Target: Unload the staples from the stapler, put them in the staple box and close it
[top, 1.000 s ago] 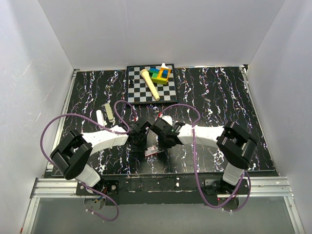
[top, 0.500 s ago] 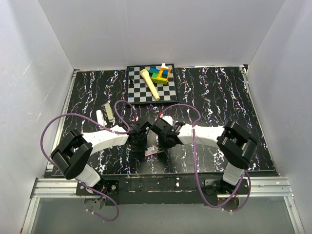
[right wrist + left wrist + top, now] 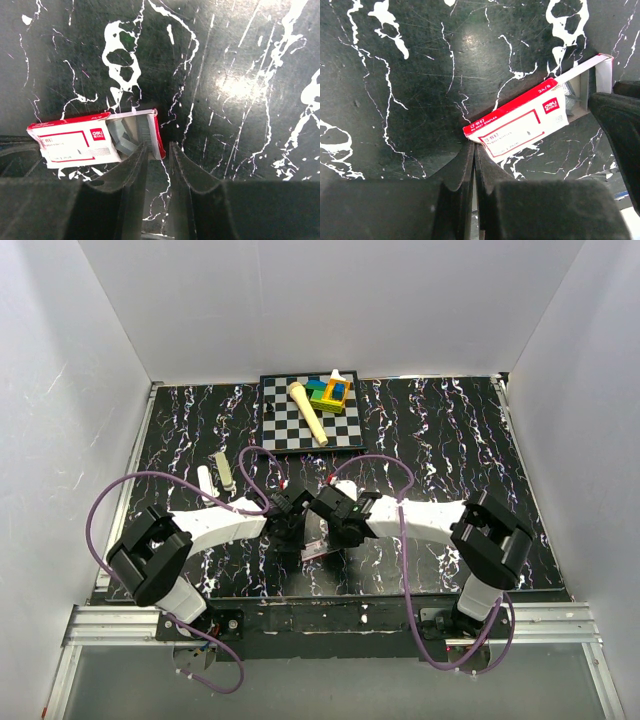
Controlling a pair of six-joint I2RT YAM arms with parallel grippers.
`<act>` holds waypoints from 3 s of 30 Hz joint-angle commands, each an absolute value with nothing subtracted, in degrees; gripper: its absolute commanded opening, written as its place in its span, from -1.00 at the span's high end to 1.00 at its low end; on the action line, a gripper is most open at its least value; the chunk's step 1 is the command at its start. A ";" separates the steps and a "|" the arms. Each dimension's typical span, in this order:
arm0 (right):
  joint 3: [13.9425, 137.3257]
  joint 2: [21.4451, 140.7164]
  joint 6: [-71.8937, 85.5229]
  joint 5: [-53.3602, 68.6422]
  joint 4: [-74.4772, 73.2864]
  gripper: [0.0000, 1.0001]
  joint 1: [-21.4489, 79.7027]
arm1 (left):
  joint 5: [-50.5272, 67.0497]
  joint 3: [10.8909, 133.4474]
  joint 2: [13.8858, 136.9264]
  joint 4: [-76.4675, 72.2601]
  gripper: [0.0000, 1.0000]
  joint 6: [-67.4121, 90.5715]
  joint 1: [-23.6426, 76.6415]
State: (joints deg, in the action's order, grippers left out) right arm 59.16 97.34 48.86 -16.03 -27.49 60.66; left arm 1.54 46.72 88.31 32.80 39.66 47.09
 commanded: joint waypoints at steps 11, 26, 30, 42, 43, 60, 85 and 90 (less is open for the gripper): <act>55.99 87.10 46.94 -20.75 -28.39 0.45 59.42 | 0.88 44.74 91.67 34.28 1.00 39.29 48.78; 55.28 93.77 42.80 -16.09 -24.17 0.97 55.63 | -1.76 44.65 90.97 34.54 1.00 39.20 48.78; 55.19 95.71 42.80 -14.68 -22.85 0.97 55.72 | -2.63 44.65 91.23 34.80 1.00 39.20 48.78; 55.98 98.96 41.49 -10.11 -19.86 0.97 56.69 | -5.18 45.26 92.11 34.89 1.00 39.20 48.78; 56.07 99.14 41.48 -9.93 -19.95 0.97 56.86 | -5.36 45.26 92.37 34.89 1.00 39.29 48.78; 57.22 100.37 42.98 -4.48 -18.19 0.97 59.32 | -5.54 44.74 92.11 34.54 1.00 39.29 48.87; 55.82 90.45 42.10 -17.04 -27.86 0.88 58.28 | -8.26 48.07 87.54 36.65 1.00 37.53 48.78; 54.23 84.56 41.57 -20.82 -31.11 0.66 57.04 | -11.77 49.74 84.56 39.63 0.98 37.35 48.78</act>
State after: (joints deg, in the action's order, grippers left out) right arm 55.11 89.43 41.95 -15.11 -26.74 57.49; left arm -5.58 47.86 87.92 35.35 38.37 48.99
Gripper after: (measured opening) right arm 0.146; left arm 0.007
